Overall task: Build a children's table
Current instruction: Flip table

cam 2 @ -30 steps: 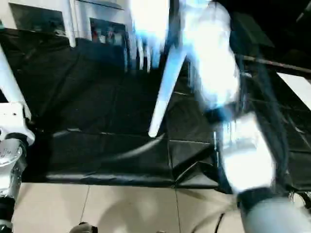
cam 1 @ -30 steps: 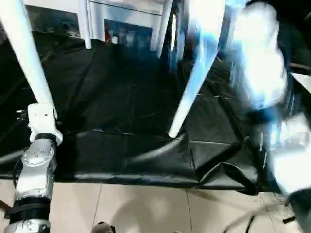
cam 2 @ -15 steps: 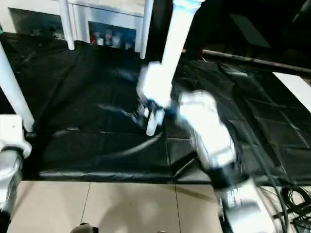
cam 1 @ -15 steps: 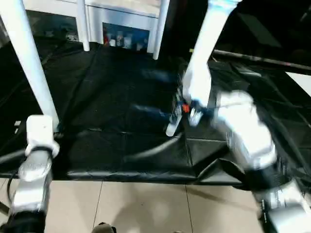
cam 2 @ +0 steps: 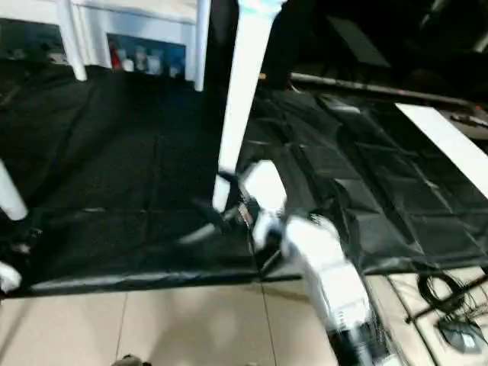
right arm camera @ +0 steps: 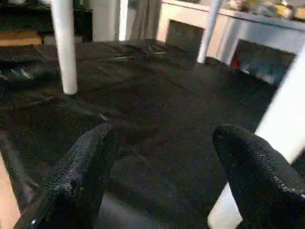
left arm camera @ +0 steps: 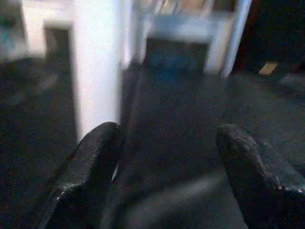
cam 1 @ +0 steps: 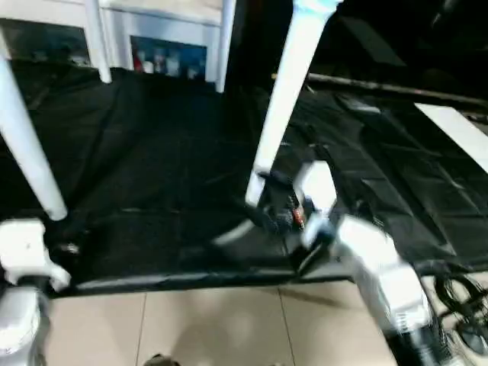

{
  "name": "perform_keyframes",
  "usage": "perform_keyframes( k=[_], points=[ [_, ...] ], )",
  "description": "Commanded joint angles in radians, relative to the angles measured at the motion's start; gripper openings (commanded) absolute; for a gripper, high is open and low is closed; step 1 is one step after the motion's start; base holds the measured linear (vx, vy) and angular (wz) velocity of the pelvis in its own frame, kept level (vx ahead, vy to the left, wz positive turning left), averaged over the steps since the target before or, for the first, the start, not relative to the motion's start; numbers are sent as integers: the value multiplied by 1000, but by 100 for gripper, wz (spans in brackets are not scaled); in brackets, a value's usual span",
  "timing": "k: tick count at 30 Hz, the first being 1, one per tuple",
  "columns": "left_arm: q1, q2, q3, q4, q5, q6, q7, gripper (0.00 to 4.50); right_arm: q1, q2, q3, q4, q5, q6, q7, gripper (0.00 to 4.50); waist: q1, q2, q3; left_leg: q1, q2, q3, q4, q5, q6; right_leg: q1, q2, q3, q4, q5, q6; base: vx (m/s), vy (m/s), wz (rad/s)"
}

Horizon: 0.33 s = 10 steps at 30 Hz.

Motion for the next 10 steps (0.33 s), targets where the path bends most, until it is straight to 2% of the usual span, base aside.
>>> perform_keyframes(
  k=[1, 2, 3, 4, 5, 6, 7, 8, 9, 10],
  points=[
    [-10, -16, -48, -78, 10, 13, 38, 362, 7, 4, -62, -30, -4, 9, -67, 355, -6, 44, -39, 61, 32, -35, -111, -832, -133, -8, -43, 2, -111, -572, -71, -56, 1, -7],
    [-24, -42, -73, -118, 32, 59, 64, 362, 12, 25, -100, -28, -3, 11, -126, 355, -9, 62, -28, 55, 42, -25, -148, -896, -140, 15, -14, -39, -101, -553, -64, -56, 1, -7],
    [-41, -55, -101, -143, 74, 105, 82, 362, 16, 37, -125, -24, -2, 31, -169, 355, -4, 65, -25, 26, 55, -10, -185, -918, -137, 47, 3, -52, -55, -497, -72, -73, -7, -4],
    [-46, -57, -109, -148, 87, 117, 85, 362, 16, 39, -131, -22, -1, 38, -179, 355, 26, 71, -33, -25, 72, 3, -222, -923, -135, 103, 2, -36, 73, -368, -82, -126, -20, 14],
    [-67, -68, -132, -156, 129, 142, 103, 362, 12, 39, -139, -8, -6, 54, -197, 355, 107, 77, -24, -87, 62, 86, -266, -933, -144, 110, 26, -23, 182, -276, -74, -126, -20, 14],
    [-82, -79, -141, -158, 153, 150, 122, 362, 7, 36, -138, 5, -9, 57, -198, 355, 101, 47, -29, -54, 47, 107, -237, -828, -123, 84, 22, 25, 177, -415, -51, -38, -122, 17],
    [-89, -84, -142, -160, 161, 156, 132, 362, 4, 36, -137, 10, -9, 54, -196, 355, 69, -52, -32, 112, -7, 30, 99, -427, -91, -113, -96, 92, -125, -1076, 76, 62, -119, 2],
    [-102, -87, -147, -165, 192, 169, 156, 362, 0, 40, -138, 20, -8, 49, -198, 355, 67, 0, -27, 17, -39, -60, 122, -111, -21, -32, -149, 184, -144, -1190, 20, 62, -119, 2],
    [-109, -81, -155, -174, 214, 178, 178, 362, -1, 46, -137, 28, -5, 47, -201, 355, 91, 14, -48, 7, -13, -73, 48, -143, -57, 30, -139, 144, -77, -929, -19, 0, 0, 0],
    [-110, -80, -154, -173, 221, 179, 186, 362, -1, 47, -136, 30, -6, 45, -201, 355, 88, 13, -46, 25, 3, -63, 7, -190, -81, 16, -93, 118, -49, -749, -49, 0, 0, 0]
  ],
)
